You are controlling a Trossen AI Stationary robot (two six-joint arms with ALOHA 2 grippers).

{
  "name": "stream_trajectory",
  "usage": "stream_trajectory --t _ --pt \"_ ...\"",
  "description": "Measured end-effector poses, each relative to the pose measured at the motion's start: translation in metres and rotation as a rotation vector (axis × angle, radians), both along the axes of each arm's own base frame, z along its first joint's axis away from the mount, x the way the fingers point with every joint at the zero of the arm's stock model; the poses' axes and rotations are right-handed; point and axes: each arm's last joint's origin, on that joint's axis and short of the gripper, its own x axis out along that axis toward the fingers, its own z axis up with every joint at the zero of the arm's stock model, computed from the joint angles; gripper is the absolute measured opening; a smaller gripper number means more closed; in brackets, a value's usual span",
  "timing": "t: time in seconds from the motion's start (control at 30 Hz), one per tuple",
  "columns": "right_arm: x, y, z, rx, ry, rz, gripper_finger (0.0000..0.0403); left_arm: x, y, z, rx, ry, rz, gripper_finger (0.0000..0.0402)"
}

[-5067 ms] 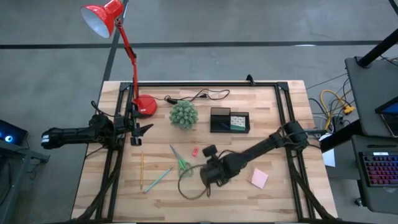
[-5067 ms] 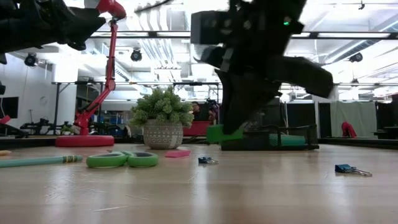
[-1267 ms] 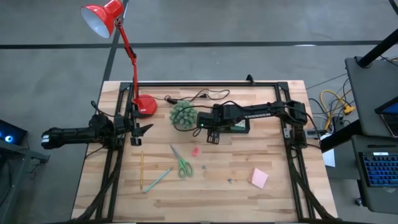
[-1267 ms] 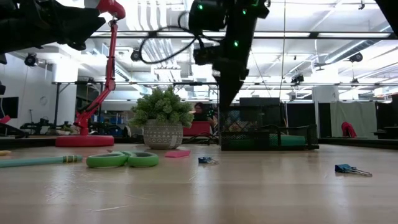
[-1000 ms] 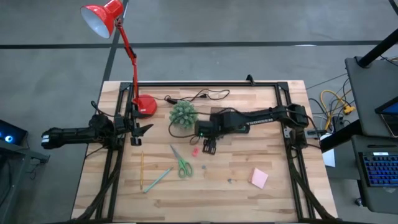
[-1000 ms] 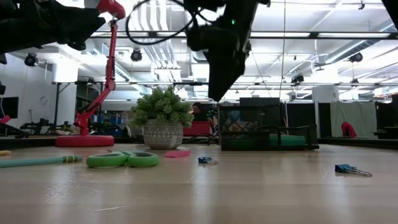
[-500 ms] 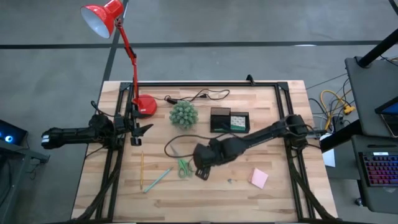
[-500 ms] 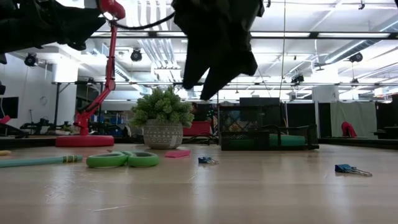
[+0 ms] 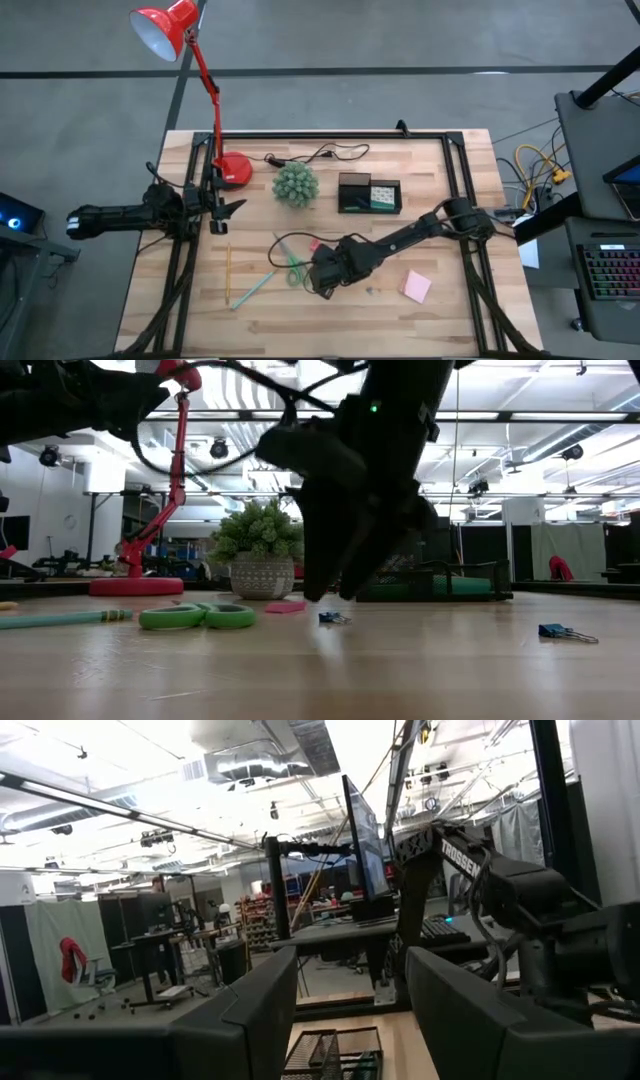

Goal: Pick and place office supplies into organizer
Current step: Put the left blue binder clip into the black desk organizer

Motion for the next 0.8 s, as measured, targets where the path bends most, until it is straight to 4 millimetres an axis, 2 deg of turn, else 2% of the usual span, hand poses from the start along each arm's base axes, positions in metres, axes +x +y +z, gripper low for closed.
stream_trajectory --t 0.37,0.63,0.8 --pt "0.002 0.001 -0.004 0.004 -0.018 -0.031 0.0219 0.000 0.000 0.000 0.000 0.000 0.000 0.0176" --pt "0.002 0.001 -0.005 -0.022 -0.014 0.016 0.0219 0.000 0.000 0.000 0.000 0.000 0.000 0.0176" --pt "0.004 0.002 -0.020 -0.037 0.011 0.040 0.0219 0.000 0.000 0.000 0.000 0.000 0.000 0.0176"
